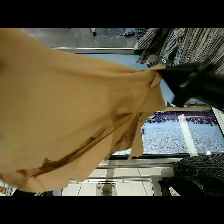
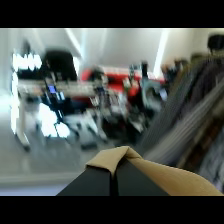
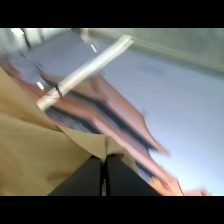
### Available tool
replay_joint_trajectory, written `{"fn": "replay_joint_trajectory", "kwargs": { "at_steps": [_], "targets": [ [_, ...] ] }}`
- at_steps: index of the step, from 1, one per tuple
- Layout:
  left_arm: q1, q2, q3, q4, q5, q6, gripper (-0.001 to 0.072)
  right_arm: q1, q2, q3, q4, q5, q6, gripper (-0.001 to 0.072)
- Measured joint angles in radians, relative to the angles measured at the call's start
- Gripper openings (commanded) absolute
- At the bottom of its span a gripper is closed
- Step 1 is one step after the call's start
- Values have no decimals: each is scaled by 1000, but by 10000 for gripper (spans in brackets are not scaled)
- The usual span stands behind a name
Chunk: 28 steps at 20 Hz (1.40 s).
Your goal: Fold the clothes and pants, and hang the long-sleeved shirts on hangers.
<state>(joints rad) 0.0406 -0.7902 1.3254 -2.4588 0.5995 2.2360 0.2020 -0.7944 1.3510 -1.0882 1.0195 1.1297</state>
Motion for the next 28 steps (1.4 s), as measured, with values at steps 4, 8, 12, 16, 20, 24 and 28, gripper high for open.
{"fn": "replay_joint_trajectory", "kwargs": {
  "at_steps": [4, 8, 12, 16, 20, 24, 28],
  "targets": [
    [-173, -279, 2, -1, -25, 10, 50, -79, -117, -145, -130, -54, 127, 34],
    [-322, -525, 2, -4, -167, 33, 596, -184, -248, -242, -160, -171, 233, 514],
    [-334, -593, 2, -3, -130, -1, 594, -237, -310, -269, -176, -207, 236, 567],
    [-244, -552, -17, 41, 139, -53, 594, -253, -327, -276, -176, -215, 184, 567],
    [-144, -486, -173, 166, 323, -158, 594, -246, -333, -279, -79, -171, 61, 560],
    [-106, -443, -403, 193, 308, -195, 590, -190, -337, -280, -11, -149, -31, 560],
    [-115, -432, -536, 182, 202, -195, 531, -121, -349, -280, 8, -148, -63, 560]
  ]
}}
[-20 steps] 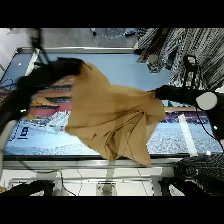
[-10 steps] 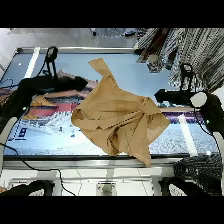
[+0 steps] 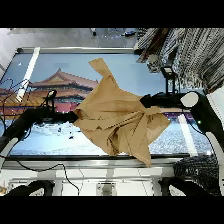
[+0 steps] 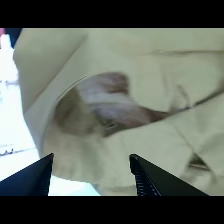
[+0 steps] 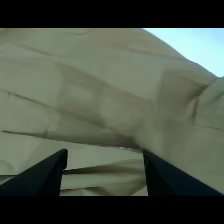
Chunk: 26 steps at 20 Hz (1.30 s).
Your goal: Fold the clothes and pants, and hang the long-sleeved shirts on hangers.
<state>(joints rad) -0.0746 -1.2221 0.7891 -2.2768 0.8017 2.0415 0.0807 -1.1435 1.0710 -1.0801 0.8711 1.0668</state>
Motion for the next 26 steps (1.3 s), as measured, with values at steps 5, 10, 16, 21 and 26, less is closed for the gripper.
{"fn": "replay_joint_trajectory", "kwargs": {
  "at_steps": [5, 10, 16, 21, 26],
  "targets": [
    [0, 4, -43, 17, -111, -1, 529, 62, -19, 0, 8, 0, -11, 561],
    [-6, -27, -52, 40, -209, -25, 253, 88, -27, 0, 21, -2, -14, 563],
    [-84, -135, -32, -9, -305, -6, 26, 163, -64, 0, 106, -1, -110, 562],
    [-102, -86, 81, 12, -274, 60, 26, 295, -143, 0, 131, -90, -274, 561],
    [-95, 76, 155, 77, -108, 121, 26, 425, -210, 6, 157, -362, -475, 567]
  ]
}}
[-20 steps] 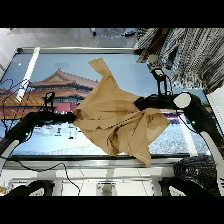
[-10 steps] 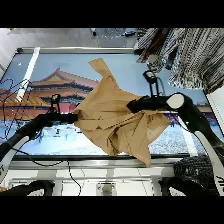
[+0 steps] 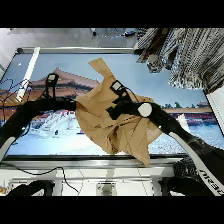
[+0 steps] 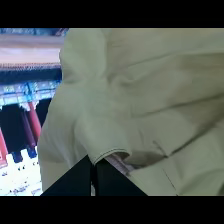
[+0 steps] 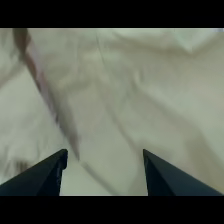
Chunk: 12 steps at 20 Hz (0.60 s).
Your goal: Fold the clothes and pants, and hang the long-sleeved shirts on hangers.
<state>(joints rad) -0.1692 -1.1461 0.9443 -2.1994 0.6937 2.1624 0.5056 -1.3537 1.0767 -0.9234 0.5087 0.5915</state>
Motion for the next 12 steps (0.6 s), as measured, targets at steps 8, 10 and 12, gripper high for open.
{"fn": "replay_joint_trajectory", "kwargs": {
  "at_steps": [8, 10, 12],
  "targets": [
    [3, 108, 18, 23, 140, 18, 26, 174, -121, 28, 221, -175, -269, 572],
    [3, 113, 18, 22, 158, 18, 26, 200, -143, 45, 253, -219, -294, 576],
    [2, 116, 18, 21, 174, 18, 26, 223, -174, 71, 278, -244, -306, 576]
  ]
}}
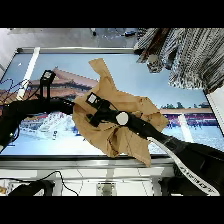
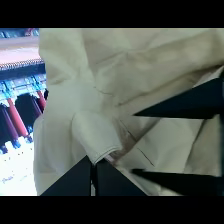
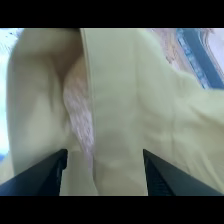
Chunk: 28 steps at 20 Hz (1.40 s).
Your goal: Fold the clothes and pants, and hang the long-sleeved shirts on hangers.
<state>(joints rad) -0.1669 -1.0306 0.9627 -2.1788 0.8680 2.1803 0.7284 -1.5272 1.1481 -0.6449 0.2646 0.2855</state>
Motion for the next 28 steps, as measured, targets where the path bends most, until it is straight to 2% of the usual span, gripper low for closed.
{"fn": "replay_joint_trajectory", "kwargs": {
  "at_steps": [2, 3, 5, 6, 7, 9, 11, 14, 19, 24, 28],
  "targets": [
    [-1, 1, 0, -5, 15, 0, 26, 17, -34, 30, 25, -16, -8, 547],
    [-1, 2, 0, -8, 18, 0, 26, 23, -50, 44, 37, -24, -10, 451],
    [-1, 2, 0, -10, 31, 1, 26, 32, -76, 64, 52, -66, -12, 137],
    [-1, 4, 0, -10, 41, 1, 26, 32, -84, 71, 59, -108, -8, 68],
    [-1, 6, 0, -10, 47, 1, 26, 27, -88, 76, 65, -156, 2, 34],
    [5, 24, 0, -5, 59, 7, 26, 0, -79, 81, 76, -228, 17, 34],
    [21, 60, 8, 6, 55, 16, 24, -40, -34, 85, 80, -234, 24, 33],
    [54, 128, 64, 29, 72, 48, 24, -109, 100, 103, 66, -35, 32, 33],
    [75, 175, 328, 26, 46, 123, 24, -150, 354, 263, -5, 169, 68, 32],
    [77, 144, 668, -182, 34, 193, 24, -158, 473, 512, -112, 303, 232, 32],
    [71, 94, 797, -187, 143, 207, 25, -169, 483, 593, -333, 397, 463, 33]
  ]
}}
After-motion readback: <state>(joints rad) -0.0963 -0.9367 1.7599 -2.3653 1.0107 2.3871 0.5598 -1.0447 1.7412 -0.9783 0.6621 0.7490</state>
